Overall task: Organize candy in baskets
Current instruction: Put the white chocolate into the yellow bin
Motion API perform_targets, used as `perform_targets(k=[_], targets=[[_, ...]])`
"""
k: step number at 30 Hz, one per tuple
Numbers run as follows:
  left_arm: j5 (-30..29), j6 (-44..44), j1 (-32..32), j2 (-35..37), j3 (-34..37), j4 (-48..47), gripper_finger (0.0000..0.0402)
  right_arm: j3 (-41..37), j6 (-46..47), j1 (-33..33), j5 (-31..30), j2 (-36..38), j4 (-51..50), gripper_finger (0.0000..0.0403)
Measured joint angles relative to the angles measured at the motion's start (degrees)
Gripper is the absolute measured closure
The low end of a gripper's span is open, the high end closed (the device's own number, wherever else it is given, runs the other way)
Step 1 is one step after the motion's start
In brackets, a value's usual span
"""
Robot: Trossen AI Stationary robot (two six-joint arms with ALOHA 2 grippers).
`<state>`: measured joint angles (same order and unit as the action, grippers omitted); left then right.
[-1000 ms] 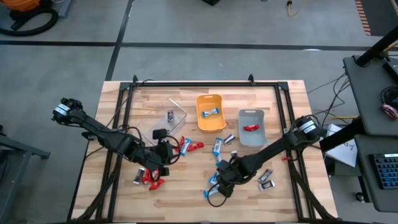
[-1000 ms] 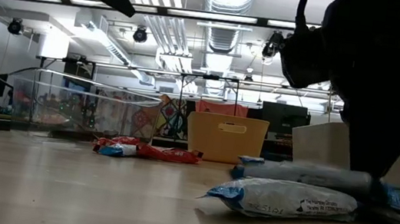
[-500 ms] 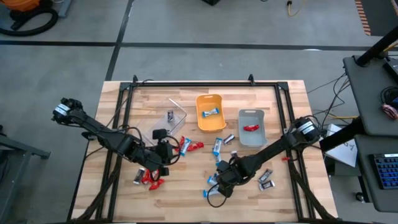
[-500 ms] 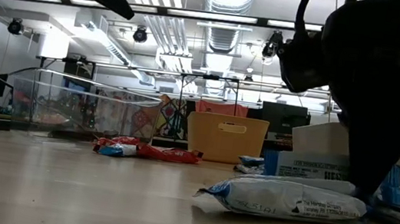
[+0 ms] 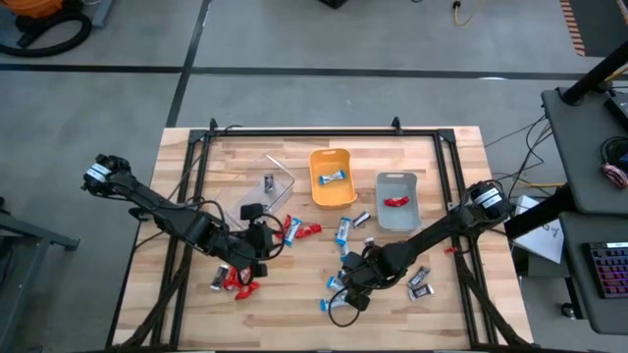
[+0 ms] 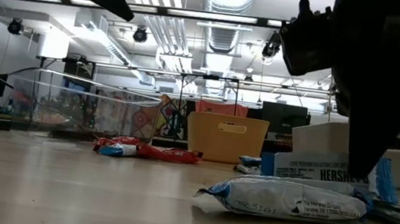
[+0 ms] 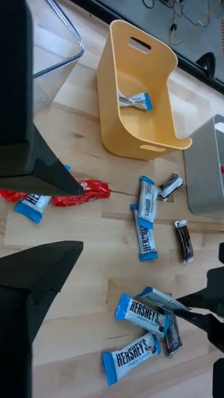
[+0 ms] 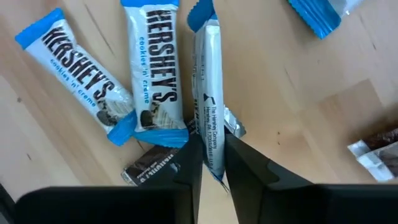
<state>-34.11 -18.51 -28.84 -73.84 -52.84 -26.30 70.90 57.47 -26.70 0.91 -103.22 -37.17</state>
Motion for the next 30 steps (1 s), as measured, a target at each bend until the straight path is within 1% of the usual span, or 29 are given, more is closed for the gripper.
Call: perform_targets(k=[7,11,16,18,24,30], targets=[[0.0,-0.8,0.0,0.0,0.0,0.2,0.0290,1.1,-6.0,0.1,0.5,0.0,0.1,0.0383],[0.0,-2.1,0.0,0.0,0.0,0.2,0.0290,2.1,-9.4,0.2,0.1,0.0,0.0,0.0386],[0.0,-3.6,0.0,0.0,0.0,0.6,0.0290,3.9,-15.1,1.0,-2.5,0.8,-0.5,0.0388],[0.0,-4.7,0.0,0.0,0.0,0.9,0.0290,4.3,-17.5,1.7,-2.7,1.9,-0.2,0.0388],[0.1,-8.9,-0.1,0.0,0.0,0.9,0.0290,4.5,-25.9,4.6,-5.9,7.1,-0.5,0.0390],[0.1,-11.4,-0.6,0.0,0.0,1.0,0.0290,4.5,-37.3,9.7,-12.1,12.5,-0.5,0.0390]])
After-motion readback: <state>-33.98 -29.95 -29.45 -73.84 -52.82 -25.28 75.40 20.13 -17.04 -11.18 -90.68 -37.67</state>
